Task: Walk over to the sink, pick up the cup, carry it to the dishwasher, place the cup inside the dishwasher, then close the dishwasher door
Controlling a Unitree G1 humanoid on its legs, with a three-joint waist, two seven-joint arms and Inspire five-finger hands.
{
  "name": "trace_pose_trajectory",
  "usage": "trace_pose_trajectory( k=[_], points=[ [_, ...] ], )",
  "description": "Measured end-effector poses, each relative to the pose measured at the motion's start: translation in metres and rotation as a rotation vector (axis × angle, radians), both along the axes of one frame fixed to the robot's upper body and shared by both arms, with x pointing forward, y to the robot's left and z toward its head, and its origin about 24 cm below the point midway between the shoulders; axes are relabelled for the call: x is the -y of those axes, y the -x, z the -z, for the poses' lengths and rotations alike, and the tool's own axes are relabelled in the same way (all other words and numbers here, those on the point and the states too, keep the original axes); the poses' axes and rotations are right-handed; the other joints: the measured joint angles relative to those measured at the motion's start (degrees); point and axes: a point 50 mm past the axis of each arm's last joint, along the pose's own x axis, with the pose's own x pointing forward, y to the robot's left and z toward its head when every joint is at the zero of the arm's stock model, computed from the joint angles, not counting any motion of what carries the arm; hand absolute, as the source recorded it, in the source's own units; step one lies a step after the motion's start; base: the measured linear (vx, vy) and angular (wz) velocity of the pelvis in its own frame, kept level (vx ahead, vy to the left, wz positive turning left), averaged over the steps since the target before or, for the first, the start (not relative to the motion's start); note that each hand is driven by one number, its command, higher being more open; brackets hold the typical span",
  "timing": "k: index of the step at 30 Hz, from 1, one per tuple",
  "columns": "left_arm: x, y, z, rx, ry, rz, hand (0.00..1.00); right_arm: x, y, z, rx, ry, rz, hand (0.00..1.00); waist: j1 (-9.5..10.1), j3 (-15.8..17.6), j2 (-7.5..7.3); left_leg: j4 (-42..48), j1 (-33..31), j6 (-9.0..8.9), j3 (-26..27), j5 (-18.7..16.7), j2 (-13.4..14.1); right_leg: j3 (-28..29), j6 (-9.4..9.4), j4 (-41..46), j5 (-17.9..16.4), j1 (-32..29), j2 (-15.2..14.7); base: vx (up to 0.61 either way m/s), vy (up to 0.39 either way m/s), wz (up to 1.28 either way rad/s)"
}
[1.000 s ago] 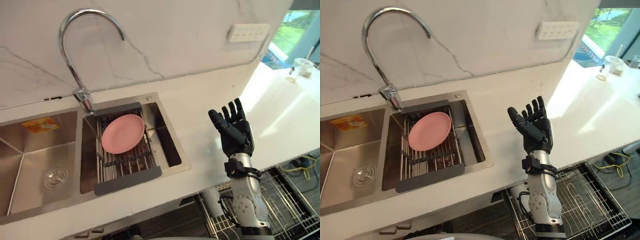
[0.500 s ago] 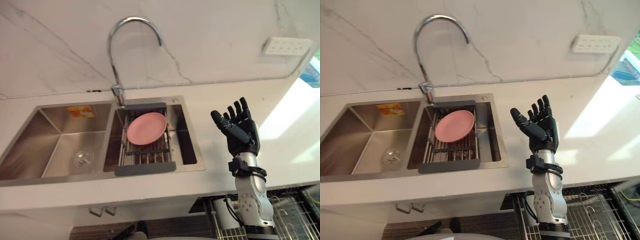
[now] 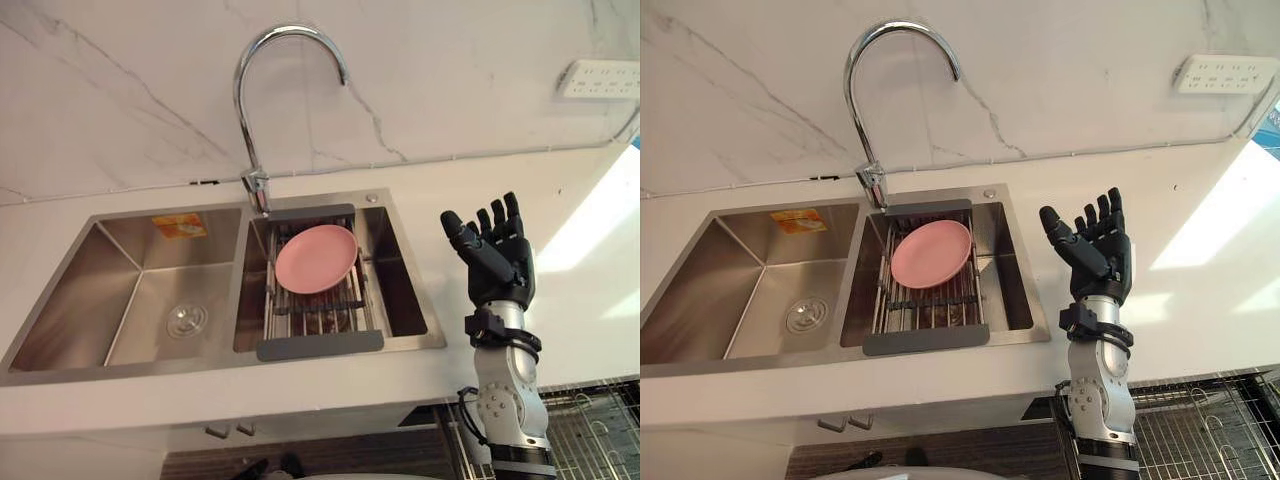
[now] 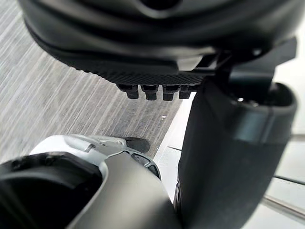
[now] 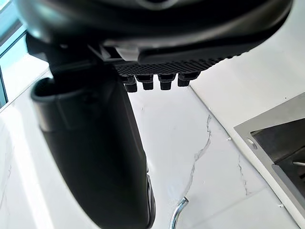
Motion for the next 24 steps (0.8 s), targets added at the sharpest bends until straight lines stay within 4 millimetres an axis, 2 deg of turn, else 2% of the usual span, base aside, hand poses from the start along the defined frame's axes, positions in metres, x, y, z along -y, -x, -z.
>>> trace_pose_trajectory(
  k=[2, 3, 4, 5, 6, 7, 8, 9, 10, 13, 16, 19, 24],
  points=[
    [0.001, 0.002, 0.001, -0.013, 0.008, 0.011, 1.0, 0.005, 0.001, 0.003, -0.018, -0.006, 0.039, 1.0, -0.17, -0.06, 0.1, 0.02, 0.33, 0.53, -1.05, -0.43, -0.39, -0.05, -3.12, 11.04, -0.62, -4.32, -2.91, 0.06, 0.099, 0.3],
    [-0.001, 0.001, 0.0, -0.015, 0.004, 0.013, 1.0, 0.007, 0.003, 0.005, -0.029, -0.007, 0.063, 1.0, -0.18, 0.2, -0.16, 0.04, 0.76, 0.88, -1.96, -0.83, -0.5, 2.15, -8.21, 18.98, 0.62, -7.9, -4.54, 0.09, 0.104, 0.28],
    [-0.001, -0.001, 0.0, -0.014, 0.003, 0.015, 1.0, 0.005, 0.004, 0.007, -0.035, -0.015, 0.065, 1.0, -0.34, 0.39, -0.03, 0.04, 1.17, 1.14, -2.66, -1.07, -0.08, 5.34, -8.47, 21.52, -0.38, -9.58, -4.16, 0.09, 0.086, 0.34],
    [-0.003, -0.002, 0.0, -0.017, -0.004, 0.021, 1.0, 0.004, 0.005, 0.009, -0.042, -0.019, 0.066, 1.0, -0.47, 0.53, -0.26, 0.06, 1.15, 1.49, -3.47, -1.38, 0.3, 7.09, -7.23, 21.58, -2.0, -10.18, -3.12, 0.07, 0.016, 0.44],
    [-0.008, -0.005, -0.001, -0.026, -0.017, 0.045, 1.0, 0.002, 0.007, 0.013, -0.057, -0.031, 0.07, 1.0, -0.65, 0.87, -0.48, 0.09, 1.0, 1.41, -4.78, -1.36, 1.16, 10.2, -5.51, 19.8, -4.7, -11.28, -0.27, 0.04, -0.015, 0.49],
    [-0.01, -0.006, -0.002, -0.025, -0.024, 0.06, 1.0, 0.001, 0.009, 0.015, -0.067, -0.041, 0.071, 1.0, -0.76, 0.89, -1.01, 0.1, 1.05, 1.16, -5.63, -1.3, 1.65, 12.52, -4.93, 16.86, -5.05, -11.75, 1.9, 0.05, -0.044, 0.61],
    [-0.015, -0.007, -0.003, -0.02, -0.035, 0.091, 1.0, 0.002, 0.012, 0.018, -0.076, -0.042, 0.077, 1.0, -0.91, 0.5, -2.17, 0.1, 0.91, 0.73, -6.89, -1.09, 1.28, 14.5, -4.29, 11.72, -3.99, -11.57, 3.72, 0.05, -0.053, 0.51],
    [-0.017, -0.009, -0.004, -0.014, -0.04, 0.101, 1.0, 0.002, 0.015, 0.018, -0.075, -0.041, 0.08, 1.0, -0.98, 0.39, -3.18, 0.1, 0.92, 0.33, -7.48, -0.82, 0.61, 14.99, -3.69, 8.91, -1.52, -11.42, 4.1, 0.08, -0.11, 0.58],
    [-0.021, -0.013, -0.005, -0.007, -0.053, 0.12, 1.0, 0.005, 0.017, 0.018, -0.072, -0.034, 0.084, 1.0, -1.12, 0.26, -5.31, 0.12, 1.11, 0.24, -8.42, -0.77, -0.77, 14.42, -2.15, 5.74, 1.28, -10.77, 3.54, 0.12, -0.173, 0.4],
    [-0.019, -0.017, -0.005, -0.009, -0.045, 0.132, 1.0, 0.011, 0.017, 0.009, -0.03, -0.015, 0.096, 1.0, -1.08, 0.46, -4.93, 0.07, -0.12, -0.55, -8.5, -0.46, -0.24, 14.6, -1.33, -3.23, 1.17, -7.38, 5.28, 0.09, -0.132, 0.05],
    [-0.014, -0.017, -0.005, -0.005, -0.026, 0.139, 1.0, 0.022, 0.022, 0.011, -0.042, -0.007, 0.137, 1.0, -1.32, 0.79, -3.68, 0.06, 0.8, -1.09, -7.97, -0.27, 1.13, 14.73, -1.54, -5.11, 1.58, -5.89, 6.92, 0.06, -0.089, -0.13],
    [-0.014, -0.018, -0.005, -0.006, -0.042, 0.205, 1.0, 0.027, 0.026, 0.012, -0.043, 0.0, 0.155, 1.0, -1.46, 0.69, -3.5, 0.06, 1.48, -1.69, -7.18, -0.69, 1.6, 15.28, -2.05, -6.67, 1.93, -5.08, 8.07, 0.05, -0.04, -0.14],
    [-0.014, -0.022, -0.006, 0.006, -0.065, 0.266, 1.0, 0.022, 0.027, 0.013, -0.023, 0.024, 0.085, 1.0, -1.86, 0.74, -3.32, 0.07, 1.74, -1.86, -5.77, -1.04, 1.74, 16.4, -2.15, -8.15, 2.72, -5.01, 8.34, 0.02, -0.001, -0.14]
  ],
)
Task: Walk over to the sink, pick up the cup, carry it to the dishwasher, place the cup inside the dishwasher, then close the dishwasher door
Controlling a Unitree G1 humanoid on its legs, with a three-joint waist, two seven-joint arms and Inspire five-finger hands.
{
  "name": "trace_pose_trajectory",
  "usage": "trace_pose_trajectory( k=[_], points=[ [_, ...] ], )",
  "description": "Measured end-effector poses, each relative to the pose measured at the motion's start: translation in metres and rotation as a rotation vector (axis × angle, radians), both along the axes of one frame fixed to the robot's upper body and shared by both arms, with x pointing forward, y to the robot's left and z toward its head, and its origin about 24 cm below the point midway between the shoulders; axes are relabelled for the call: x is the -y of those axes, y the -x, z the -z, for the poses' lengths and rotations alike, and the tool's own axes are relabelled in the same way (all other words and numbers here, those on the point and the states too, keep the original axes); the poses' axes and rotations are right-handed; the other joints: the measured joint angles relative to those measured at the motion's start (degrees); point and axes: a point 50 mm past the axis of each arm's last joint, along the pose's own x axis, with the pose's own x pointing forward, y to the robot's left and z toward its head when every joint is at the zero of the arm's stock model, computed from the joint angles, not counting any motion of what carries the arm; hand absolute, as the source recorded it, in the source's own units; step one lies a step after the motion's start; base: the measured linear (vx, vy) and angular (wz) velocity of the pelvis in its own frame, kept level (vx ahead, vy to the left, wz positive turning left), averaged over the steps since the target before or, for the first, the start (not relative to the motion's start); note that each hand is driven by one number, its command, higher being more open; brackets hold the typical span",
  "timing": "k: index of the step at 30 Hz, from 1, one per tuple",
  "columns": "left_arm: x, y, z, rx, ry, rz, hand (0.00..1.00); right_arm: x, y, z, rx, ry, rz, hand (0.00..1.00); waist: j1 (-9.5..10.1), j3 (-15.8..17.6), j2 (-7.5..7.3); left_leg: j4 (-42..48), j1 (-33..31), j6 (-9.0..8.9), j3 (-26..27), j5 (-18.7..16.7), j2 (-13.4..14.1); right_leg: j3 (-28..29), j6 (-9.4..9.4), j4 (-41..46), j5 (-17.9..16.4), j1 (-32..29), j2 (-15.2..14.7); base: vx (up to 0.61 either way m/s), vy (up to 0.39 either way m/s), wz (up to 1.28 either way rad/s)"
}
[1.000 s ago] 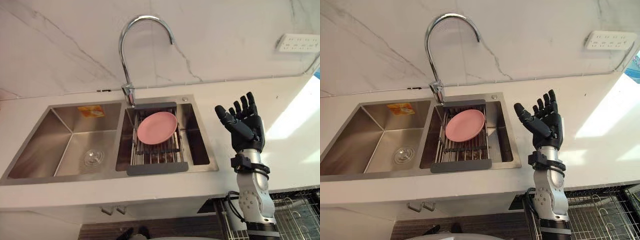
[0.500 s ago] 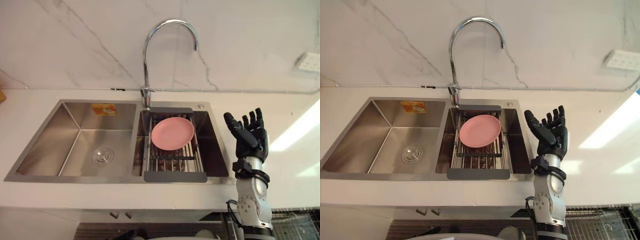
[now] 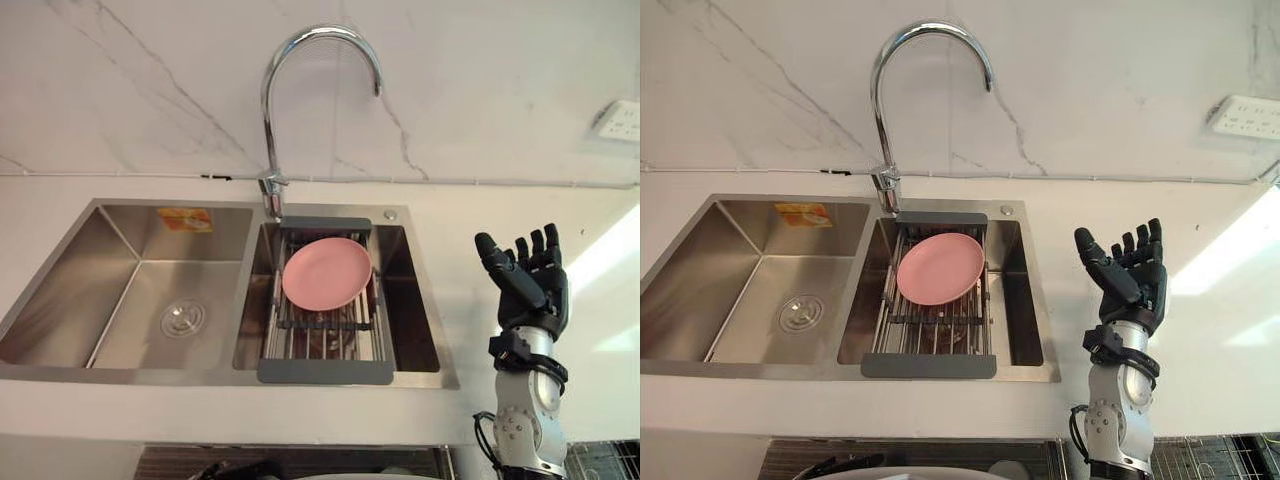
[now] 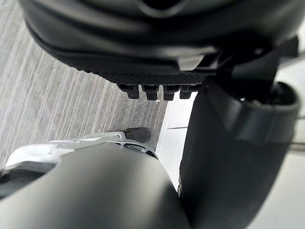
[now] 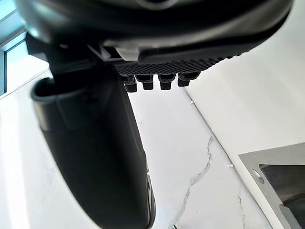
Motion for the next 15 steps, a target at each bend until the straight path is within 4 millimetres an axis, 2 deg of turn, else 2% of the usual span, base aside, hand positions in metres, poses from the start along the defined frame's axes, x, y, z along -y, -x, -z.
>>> trace_pose_trajectory(
  k=[6, 9, 11, 15],
  points=[
    [0.002, 0.0, 0.0, -0.002, 0.01, -0.012, 1.0, -0.014, -0.004, -0.004, 0.051, 0.112, -0.183, 1.0, -0.12, 0.06, 0.54, -0.02, 0.2, 0.17, 1.55, -0.42, -0.03, 1.25, 0.06, -1.6, 1.02, -0.06, -0.05, -0.01, 0.015, -0.13],
    [0.002, 0.001, 0.001, 0.0, 0.018, -0.026, 1.0, -0.017, -0.006, -0.009, 0.058, 0.257, -0.314, 1.0, -0.09, 0.09, 0.65, -0.02, 0.15, 0.17, 1.57, -0.48, -0.04, 1.17, 0.08, -1.73, 1.03, -0.04, -0.06, 0.0, 0.0, 0.0],
    [0.002, 0.001, 0.001, 0.002, 0.024, -0.026, 1.0, -0.02, -0.008, -0.013, 0.035, 0.423, -0.458, 1.0, -0.05, 0.08, 0.68, -0.02, 0.09, 0.16, 1.58, -0.48, -0.04, 1.03, 0.16, -1.98, 1.1, 0.06, -0.03, 0.0, 0.0, 0.0],
    [0.003, 0.001, 0.001, 0.004, 0.033, -0.022, 1.0, -0.018, -0.013, -0.024, 0.024, 0.619, -0.607, 1.0, 0.04, 0.04, 0.74, -0.03, 0.04, 0.15, 1.52, -0.48, -0.04, 0.84, 0.18, -2.41, 1.28, 0.31, 0.01, 0.01, -0.001, 0.01]
  ],
)
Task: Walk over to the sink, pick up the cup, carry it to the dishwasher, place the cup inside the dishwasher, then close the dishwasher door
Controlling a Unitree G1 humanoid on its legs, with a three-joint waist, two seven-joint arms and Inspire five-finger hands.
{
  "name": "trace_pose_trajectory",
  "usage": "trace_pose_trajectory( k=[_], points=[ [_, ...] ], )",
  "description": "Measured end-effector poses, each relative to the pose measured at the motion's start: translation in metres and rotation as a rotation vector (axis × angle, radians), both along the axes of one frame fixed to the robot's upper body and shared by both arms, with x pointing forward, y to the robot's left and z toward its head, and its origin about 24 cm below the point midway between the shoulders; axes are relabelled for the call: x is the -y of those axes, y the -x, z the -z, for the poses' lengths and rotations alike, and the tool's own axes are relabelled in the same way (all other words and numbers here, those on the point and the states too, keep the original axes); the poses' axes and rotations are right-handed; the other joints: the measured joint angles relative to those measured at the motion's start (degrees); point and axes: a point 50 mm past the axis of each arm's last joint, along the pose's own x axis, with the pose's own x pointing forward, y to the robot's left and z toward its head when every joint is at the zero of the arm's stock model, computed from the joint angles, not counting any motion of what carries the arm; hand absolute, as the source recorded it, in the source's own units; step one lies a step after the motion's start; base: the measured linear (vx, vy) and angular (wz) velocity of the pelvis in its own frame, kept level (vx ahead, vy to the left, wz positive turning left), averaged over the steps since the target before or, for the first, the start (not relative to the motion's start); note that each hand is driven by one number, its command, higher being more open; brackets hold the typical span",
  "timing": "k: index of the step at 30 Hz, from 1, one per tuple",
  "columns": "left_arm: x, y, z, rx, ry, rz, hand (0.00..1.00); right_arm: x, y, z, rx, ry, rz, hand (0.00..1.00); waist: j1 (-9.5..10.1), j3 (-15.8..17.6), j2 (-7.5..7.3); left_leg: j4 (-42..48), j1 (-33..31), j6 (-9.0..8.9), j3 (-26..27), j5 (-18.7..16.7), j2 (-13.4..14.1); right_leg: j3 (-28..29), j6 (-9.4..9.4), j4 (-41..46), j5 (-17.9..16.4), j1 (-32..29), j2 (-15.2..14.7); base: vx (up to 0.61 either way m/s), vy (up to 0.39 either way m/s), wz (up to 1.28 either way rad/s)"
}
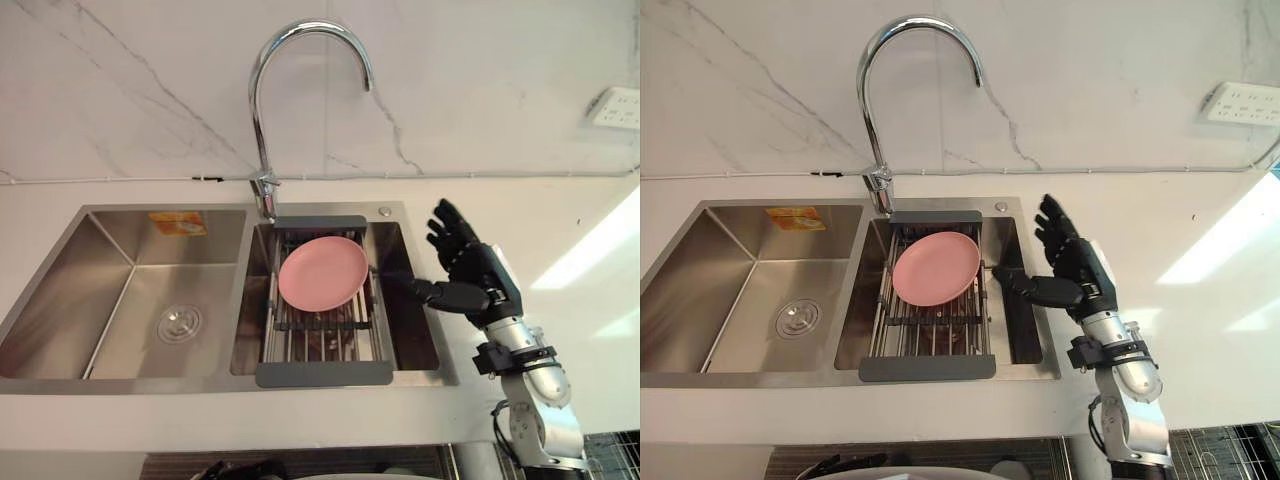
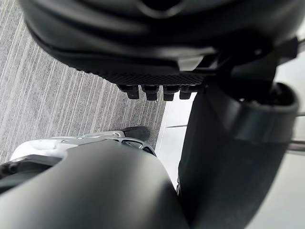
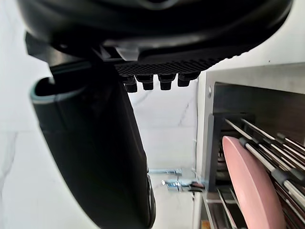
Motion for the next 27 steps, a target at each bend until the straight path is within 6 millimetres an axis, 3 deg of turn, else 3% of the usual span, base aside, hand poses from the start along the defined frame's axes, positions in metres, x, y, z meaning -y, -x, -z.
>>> trace_pose_trajectory(
  k=[4, 9, 12, 18, 27],
  points=[
    [0.001, -0.001, 0.0, 0.003, 0.0, 0.029, 1.0, 0.006, -0.009, -0.017, 0.048, 0.254, -0.018, 1.0, -0.14, -0.07, 0.08, 0.0, 0.01, -0.01, 0.23, 0.01, 0.0, 0.19, 0.02, -0.32, 0.34, 0.0, 0.03, -0.01, 0.0, -0.02],
    [0.002, -0.002, 0.0, 0.001, -0.004, 0.069, 1.0, 0.012, -0.02, -0.039, 0.109, 0.377, -0.027, 1.0, -0.4, -0.27, 0.31, 0.0, 0.03, 0.04, 0.39, 0.07, -0.11, 0.32, 0.08, -1.0, 0.92, 0.22, 0.03, -0.01, 0.002, -0.02],
    [0.002, -0.001, 0.0, -0.014, -0.002, 0.077, 1.0, 0.01, -0.026, -0.048, 0.141, 0.546, -0.026, 1.0, -0.61, -0.73, 0.3, -0.01, 0.02, 0.1, 0.09, 0.16, -0.27, 0.09, 0.08, -1.02, 0.95, 0.33, 0.0, 0.0, 0.001, 0.03],
    [0.002, 0.0, 0.0, -0.019, 0.0, 0.08, 1.0, 0.002, -0.031, -0.044, 0.107, 0.61, -0.073, 1.0, -0.63, -0.99, 0.38, -0.02, -0.16, 0.1, -0.88, 0.45, -0.32, -0.9, 0.08, -1.14, 0.95, 0.72, -0.01, -0.01, -0.006, 0.08],
    [0.002, -0.001, 0.0, -0.021, -0.006, 0.094, 1.0, -0.02, -0.033, -0.017, 0.0, 0.592, -0.199, 1.0, -0.46, -1.01, 0.42, -0.04, -0.38, 0.17, -2.15, 0.8, -0.35, -1.96, 0.08, -1.22, 0.94, 1.17, -0.03, -0.01, -0.004, 0.06]
  ],
)
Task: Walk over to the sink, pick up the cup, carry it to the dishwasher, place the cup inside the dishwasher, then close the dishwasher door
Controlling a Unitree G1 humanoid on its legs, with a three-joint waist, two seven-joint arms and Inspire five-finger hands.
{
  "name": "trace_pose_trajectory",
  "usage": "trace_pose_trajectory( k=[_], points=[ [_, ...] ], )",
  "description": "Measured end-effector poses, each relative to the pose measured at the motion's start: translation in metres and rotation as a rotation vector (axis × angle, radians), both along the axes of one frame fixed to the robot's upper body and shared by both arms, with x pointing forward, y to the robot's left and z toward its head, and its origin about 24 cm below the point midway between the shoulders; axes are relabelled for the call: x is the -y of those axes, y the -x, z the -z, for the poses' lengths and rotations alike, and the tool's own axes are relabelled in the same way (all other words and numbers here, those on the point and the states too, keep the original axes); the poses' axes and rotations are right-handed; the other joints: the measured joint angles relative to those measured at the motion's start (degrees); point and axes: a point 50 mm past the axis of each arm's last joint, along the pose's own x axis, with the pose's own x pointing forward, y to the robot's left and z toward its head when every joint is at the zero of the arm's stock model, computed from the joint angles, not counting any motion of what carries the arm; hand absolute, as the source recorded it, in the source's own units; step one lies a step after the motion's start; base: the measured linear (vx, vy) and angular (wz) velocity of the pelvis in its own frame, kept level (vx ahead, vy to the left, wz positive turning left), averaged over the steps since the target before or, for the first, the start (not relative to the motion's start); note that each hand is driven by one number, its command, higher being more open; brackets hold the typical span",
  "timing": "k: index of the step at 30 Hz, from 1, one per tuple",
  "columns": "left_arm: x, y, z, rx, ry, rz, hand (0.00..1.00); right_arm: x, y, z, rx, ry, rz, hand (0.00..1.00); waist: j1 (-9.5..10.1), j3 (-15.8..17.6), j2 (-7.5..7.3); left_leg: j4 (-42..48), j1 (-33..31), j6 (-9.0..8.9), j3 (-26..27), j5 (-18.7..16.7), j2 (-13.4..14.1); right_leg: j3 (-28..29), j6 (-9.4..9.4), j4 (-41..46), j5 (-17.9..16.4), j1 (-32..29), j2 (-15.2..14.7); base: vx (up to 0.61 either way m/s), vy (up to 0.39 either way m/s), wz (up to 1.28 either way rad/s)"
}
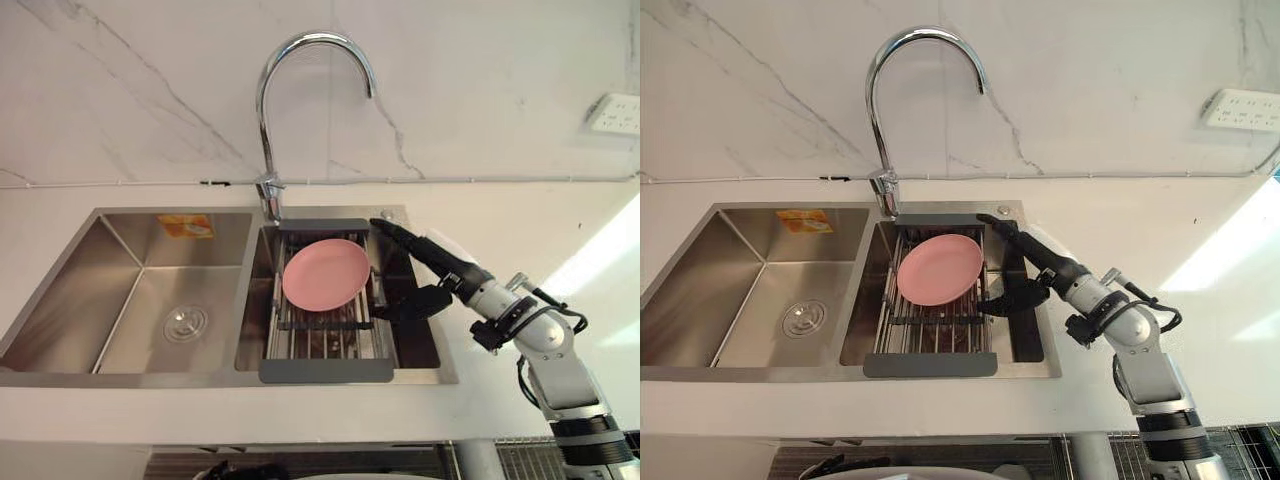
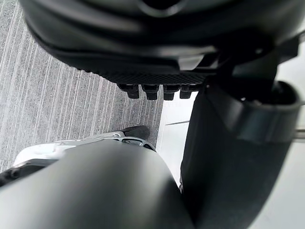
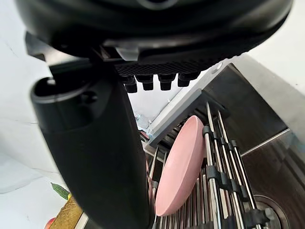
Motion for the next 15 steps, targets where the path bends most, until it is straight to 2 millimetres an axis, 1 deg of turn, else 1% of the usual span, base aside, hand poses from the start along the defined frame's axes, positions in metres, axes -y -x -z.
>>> trace_pose_trajectory(
  k=[3, 8, 11, 15],
  points=[
    [0.0, -0.001, 0.0, 0.001, -0.002, 0.007, 1.0, 0.0, -0.002, 0.007, -0.02, 0.007, 0.017, 1.0, 0.1, -0.02, 0.03, 0.0, -0.31, -0.04, -0.5, 0.2, 0.01, -0.62, 0.0, -0.09, 0.0, 0.11, 0.02, -0.01, -0.005, 0.1],
    [0.001, -0.003, 0.0, 0.005, -0.001, 0.02, 1.0, 0.0, -0.004, 0.02, -0.055, 0.06, 0.038, 1.0, 0.78, -0.09, 0.12, 0.0, -0.39, -0.05, -0.89, 0.28, 0.01, -0.97, 0.0, -0.16, 0.0, 0.3, 0.03, 0.0, -0.001, 0.02],
    [0.001, -0.004, -0.001, 0.006, -0.006, 0.038, 1.0, -0.005, -0.004, 0.026, -0.04, 0.114, 0.04, 1.0, 0.87, -0.09, 0.12, -0.01, -0.44, -0.07, -1.04, 0.32, 0.0, -1.12, 0.0, -0.2, 0.0, 0.35, 0.03, 0.0, 0.0, 0.0],
    [0.001, -0.005, -0.001, 0.005, -0.009, 0.05, 1.0, -0.008, -0.006, 0.029, -0.007, 0.171, 0.048, 1.0, 1.03, -0.09, 0.12, -0.01, -0.49, -0.06, -1.17, 0.35, 0.0, -1.25, 0.0, -0.21, 0.0, 0.39, 0.01, 0.0, 0.0, 0.0]
  ],
)
